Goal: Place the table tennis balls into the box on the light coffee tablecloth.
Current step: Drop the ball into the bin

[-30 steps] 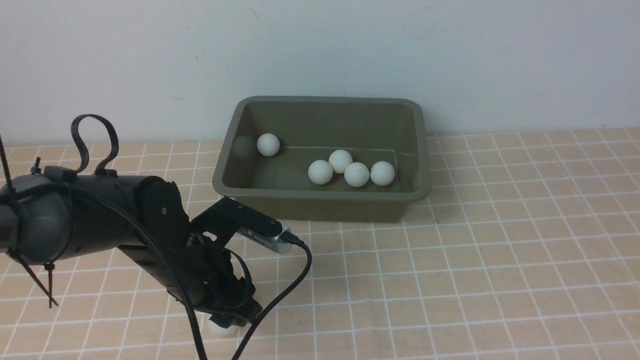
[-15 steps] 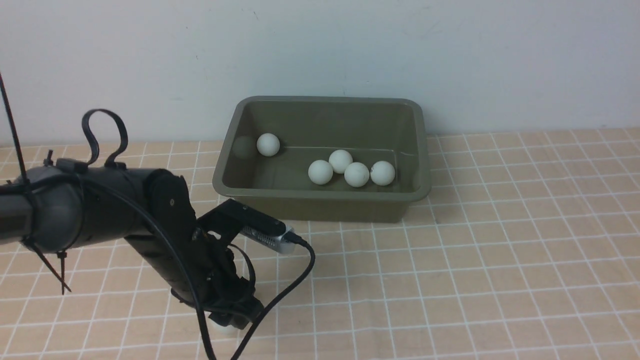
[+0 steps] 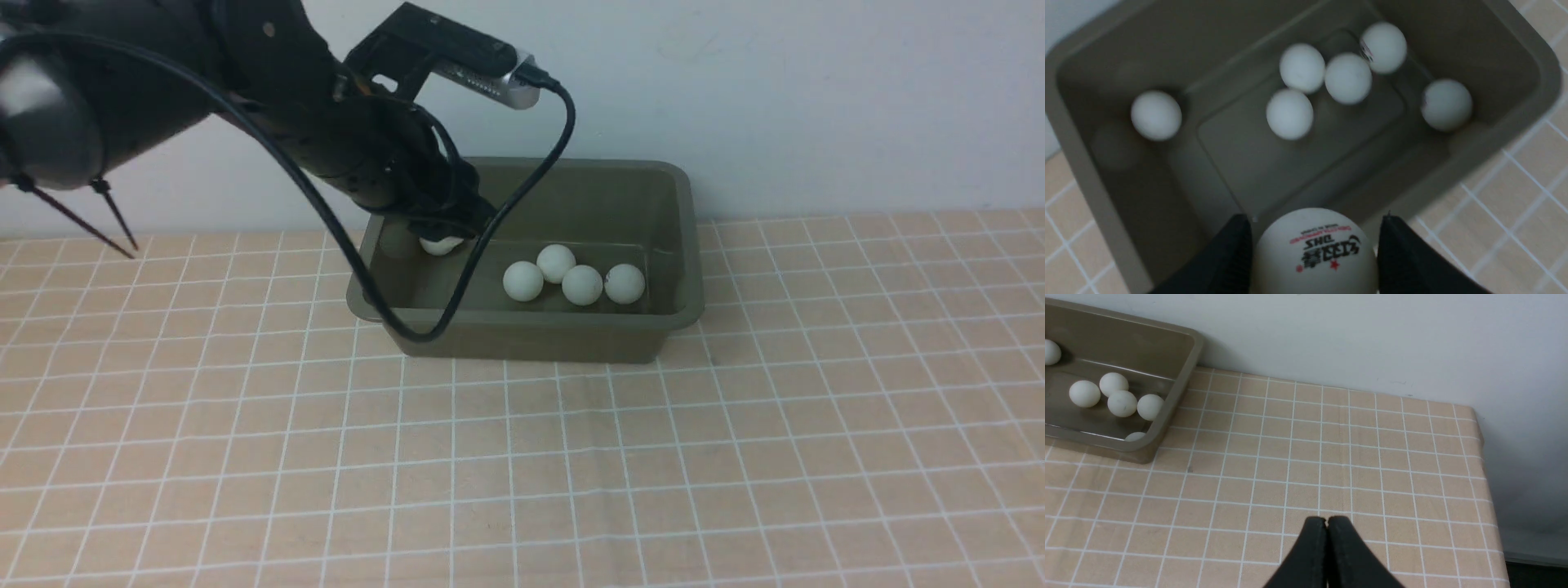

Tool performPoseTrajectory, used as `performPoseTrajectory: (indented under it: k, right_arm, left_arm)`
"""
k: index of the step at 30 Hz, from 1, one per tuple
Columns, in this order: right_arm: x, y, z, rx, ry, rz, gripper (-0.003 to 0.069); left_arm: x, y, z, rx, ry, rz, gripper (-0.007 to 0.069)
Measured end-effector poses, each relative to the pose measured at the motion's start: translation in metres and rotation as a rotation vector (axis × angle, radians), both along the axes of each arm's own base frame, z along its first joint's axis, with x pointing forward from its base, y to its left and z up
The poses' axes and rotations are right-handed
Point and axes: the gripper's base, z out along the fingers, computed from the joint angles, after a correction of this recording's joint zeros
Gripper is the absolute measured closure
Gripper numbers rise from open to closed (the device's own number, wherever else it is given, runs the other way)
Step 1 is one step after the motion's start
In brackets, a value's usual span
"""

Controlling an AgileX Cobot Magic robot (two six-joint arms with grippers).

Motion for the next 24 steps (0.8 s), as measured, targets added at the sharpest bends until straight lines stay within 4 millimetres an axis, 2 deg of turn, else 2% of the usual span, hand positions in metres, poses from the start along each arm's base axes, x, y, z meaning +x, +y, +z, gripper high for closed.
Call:
performPoseTrajectory:
  k: [1,2,5,7,12,16,19,23,24]
  right_arm:
    - [0.0,0.0,0.0,0.0,0.0,0.0,0.0677]
    - [0.0,0.0,0.0,0.0,0.0,0.0,0.0677]
    - [0.0,0.0,0.0,0.0,0.0,0.0,0.0677]
    - [0.0,0.0,0.0,0.0,0.001,0.0,0.0677]
    - [0.0,0.001,0.0,0.013,0.001,0.008,0.0677]
    - [0.0,0.001,0.0,0.016,0.003,0.009,0.0677]
    - [0.0,0.001,0.0,0.016,0.003,0.009,0.0677]
    - [0.0,0.002,0.0,0.016,0.005,0.009,0.0677]
    - [0.0,0.002,-0.001,0.016,0.006,0.009,0.0677]
  left_arm:
    - [0.001,0.0,-0.002,0.003,0.004,0.0,0.0308]
    - [0.015,-0.005,-0.019,0.008,0.005,0.008,0.0308]
    - [0.032,-0.011,-0.045,0.021,0.031,0.013,0.0308]
    - [0.05,-0.018,-0.073,0.015,0.077,0.039,0.0308]
    - [0.065,-0.024,-0.092,-0.012,0.118,0.086,0.0293]
    - [0.07,-0.026,-0.098,-0.027,0.139,0.112,0.0225]
    - [0.071,-0.026,-0.095,-0.036,0.147,0.128,0.0187]
    - [0.068,-0.024,-0.083,0.009,0.184,0.113,0.0216]
    - [0.064,-0.021,-0.073,0.048,0.204,0.099,0.027]
